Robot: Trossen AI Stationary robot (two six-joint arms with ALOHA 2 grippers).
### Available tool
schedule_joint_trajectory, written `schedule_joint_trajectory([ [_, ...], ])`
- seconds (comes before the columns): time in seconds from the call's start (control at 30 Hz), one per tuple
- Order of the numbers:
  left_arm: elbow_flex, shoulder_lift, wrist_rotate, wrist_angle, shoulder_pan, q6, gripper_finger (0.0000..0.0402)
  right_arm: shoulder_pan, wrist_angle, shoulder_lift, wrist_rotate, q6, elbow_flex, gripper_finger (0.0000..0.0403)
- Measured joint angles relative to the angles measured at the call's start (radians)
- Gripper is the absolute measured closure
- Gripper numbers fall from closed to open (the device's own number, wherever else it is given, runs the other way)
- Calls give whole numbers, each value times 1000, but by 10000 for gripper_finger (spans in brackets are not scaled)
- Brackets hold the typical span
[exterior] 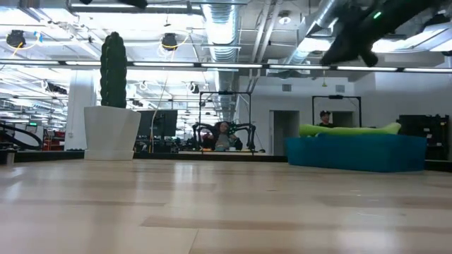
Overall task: Fold microfiber towels
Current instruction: Return to Home Position
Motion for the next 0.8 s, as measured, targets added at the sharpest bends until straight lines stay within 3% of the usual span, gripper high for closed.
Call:
schedule_joint_trajectory([
  [0.13, -117, -209, 83, 120, 49, 222, 402, 119, 60, -177, -20, -10, -78, 331],
  [0.37, -529, -594, 544, 678, 189, 508, 402, 334, 253, -387, -9, -3, -292, 331],
  [0.47, -668, -734, 619, 818, 245, 543, 401, 405, 332, -450, 66, -20, -389, 331],
  [0.57, -756, -864, 689, 832, 296, 555, 402, 445, 392, -513, 132, -26, -466, 331],
  [0.8, -863, -1127, 892, 855, 355, 606, 401, 511, 467, -648, 131, -54, -574, 331],
])
